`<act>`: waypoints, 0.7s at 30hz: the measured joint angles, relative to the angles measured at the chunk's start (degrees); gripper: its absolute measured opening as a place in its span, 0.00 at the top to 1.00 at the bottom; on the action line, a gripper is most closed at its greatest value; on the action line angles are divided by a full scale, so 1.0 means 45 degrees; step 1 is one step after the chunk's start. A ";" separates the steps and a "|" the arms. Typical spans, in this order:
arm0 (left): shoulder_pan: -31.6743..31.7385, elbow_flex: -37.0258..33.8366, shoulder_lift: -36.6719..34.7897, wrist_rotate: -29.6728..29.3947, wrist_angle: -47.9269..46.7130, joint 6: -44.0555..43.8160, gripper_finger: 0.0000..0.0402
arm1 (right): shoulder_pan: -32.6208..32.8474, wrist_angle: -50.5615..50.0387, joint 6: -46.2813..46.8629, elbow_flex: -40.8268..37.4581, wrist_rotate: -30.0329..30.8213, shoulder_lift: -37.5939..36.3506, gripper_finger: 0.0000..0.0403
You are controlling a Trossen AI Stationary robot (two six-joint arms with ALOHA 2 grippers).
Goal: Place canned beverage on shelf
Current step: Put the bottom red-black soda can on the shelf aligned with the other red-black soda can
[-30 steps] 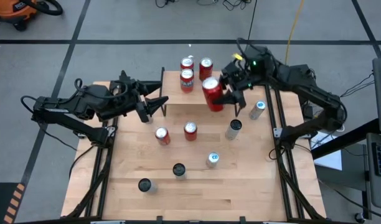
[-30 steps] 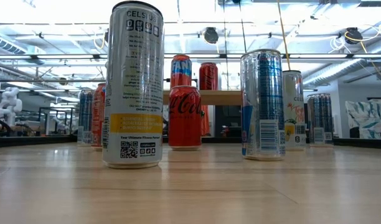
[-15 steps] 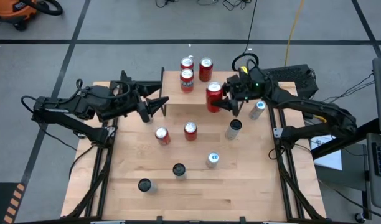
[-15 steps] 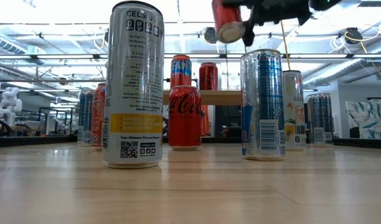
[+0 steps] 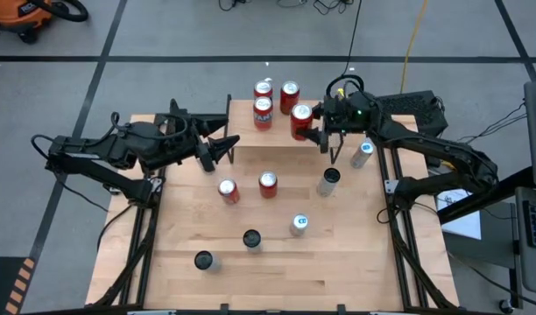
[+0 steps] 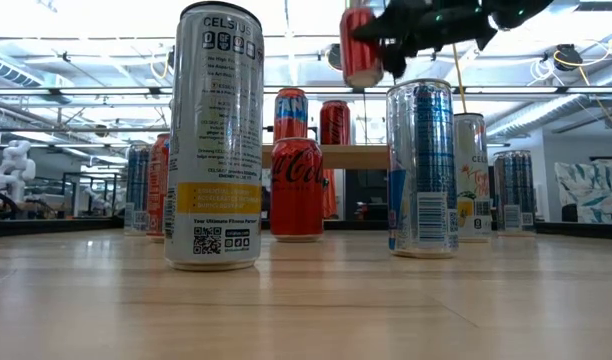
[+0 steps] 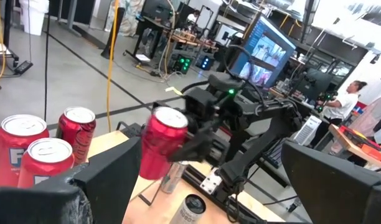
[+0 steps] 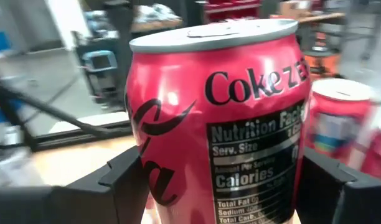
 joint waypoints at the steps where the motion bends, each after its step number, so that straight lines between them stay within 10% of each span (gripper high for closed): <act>1: 0.0017 0.0000 0.0027 -0.0001 0.0009 -0.0001 0.04 | -0.0181 0.0110 -0.0009 0.0000 0.0005 0.0182 0.31; 15: 0.0993 0.0000 0.0058 0.0530 0.0004 -0.0331 0.04 | -0.0874 0.6895 0.5873 -0.0005 -0.6672 0.3192 0.31; 21: 0.1020 0.0000 0.0199 0.0714 -0.0173 -0.0337 0.04 | -0.0578 0.7556 0.6694 -0.0005 -0.7406 0.2689 0.31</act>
